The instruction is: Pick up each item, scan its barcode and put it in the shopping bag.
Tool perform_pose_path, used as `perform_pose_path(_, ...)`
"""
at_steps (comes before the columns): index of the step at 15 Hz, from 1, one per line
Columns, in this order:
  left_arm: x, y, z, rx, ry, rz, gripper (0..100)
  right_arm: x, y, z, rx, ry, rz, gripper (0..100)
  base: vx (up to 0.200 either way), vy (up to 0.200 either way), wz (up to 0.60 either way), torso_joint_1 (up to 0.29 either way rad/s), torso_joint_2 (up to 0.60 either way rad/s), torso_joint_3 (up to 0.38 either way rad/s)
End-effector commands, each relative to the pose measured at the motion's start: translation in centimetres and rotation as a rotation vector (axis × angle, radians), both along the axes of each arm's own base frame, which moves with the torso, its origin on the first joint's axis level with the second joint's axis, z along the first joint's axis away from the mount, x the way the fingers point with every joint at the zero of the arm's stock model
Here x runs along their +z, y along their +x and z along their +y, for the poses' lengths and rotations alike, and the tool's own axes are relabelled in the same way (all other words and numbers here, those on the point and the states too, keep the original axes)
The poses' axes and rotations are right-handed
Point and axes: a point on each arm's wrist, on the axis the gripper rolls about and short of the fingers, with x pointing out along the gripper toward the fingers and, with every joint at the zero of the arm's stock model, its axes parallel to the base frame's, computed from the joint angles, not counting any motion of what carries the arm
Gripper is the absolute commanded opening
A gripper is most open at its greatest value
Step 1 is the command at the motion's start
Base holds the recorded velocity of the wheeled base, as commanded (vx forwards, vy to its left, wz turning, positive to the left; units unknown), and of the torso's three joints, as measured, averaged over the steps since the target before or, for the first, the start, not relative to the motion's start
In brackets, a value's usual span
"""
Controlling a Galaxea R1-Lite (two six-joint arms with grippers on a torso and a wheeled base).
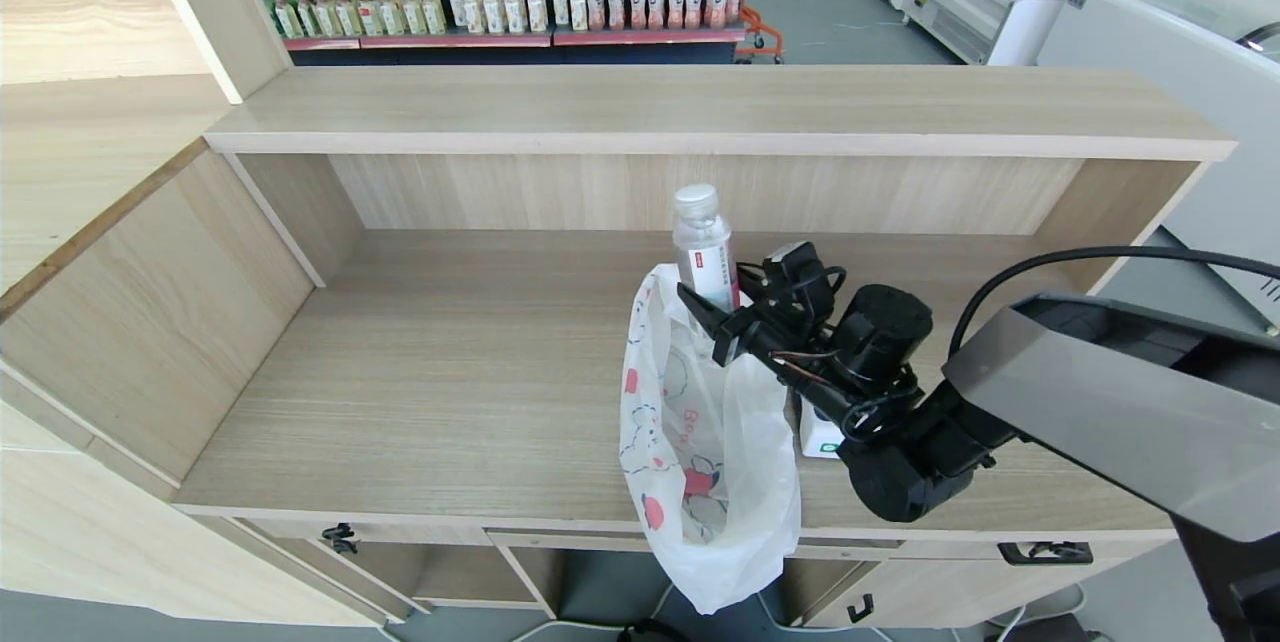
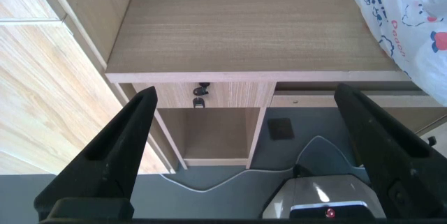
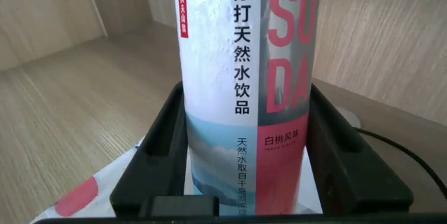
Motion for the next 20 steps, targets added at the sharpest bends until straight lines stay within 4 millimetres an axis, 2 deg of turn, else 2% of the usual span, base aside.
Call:
perform_pose_path(1, 0.0, 0.0, 0.0, 0.0, 0.0, 0.0, 100, -1.8, 0.8, 0.3, 0.001, -0.014, 0.022, 0, 0.0, 0.0, 0.0, 0.0, 0.0, 0.0)
perform_pose_path(7, 0.0, 0.0, 0.0, 0.0, 0.0, 0.0, 100, -4.5, 4.1, 2.3, 0.057, -0.005, -0.049, 0, 0.0, 0.0, 0.0, 0.0, 0.0, 0.0)
perform_pose_path(12, 0.0, 0.0, 0.0, 0.0, 0.0, 0.0, 100, -5.1, 5.9, 3.2, 0.054, 0.001, -0.07, 0, 0.0, 0.0, 0.0, 0.0, 0.0, 0.0)
perform_pose_path(20, 0.0, 0.0, 0.0, 0.0, 0.0, 0.0, 100, -6.6, 6.7, 3.7, 0.085, -0.032, -0.088, 0, 0.0, 0.0, 0.0, 0.0, 0.0, 0.0)
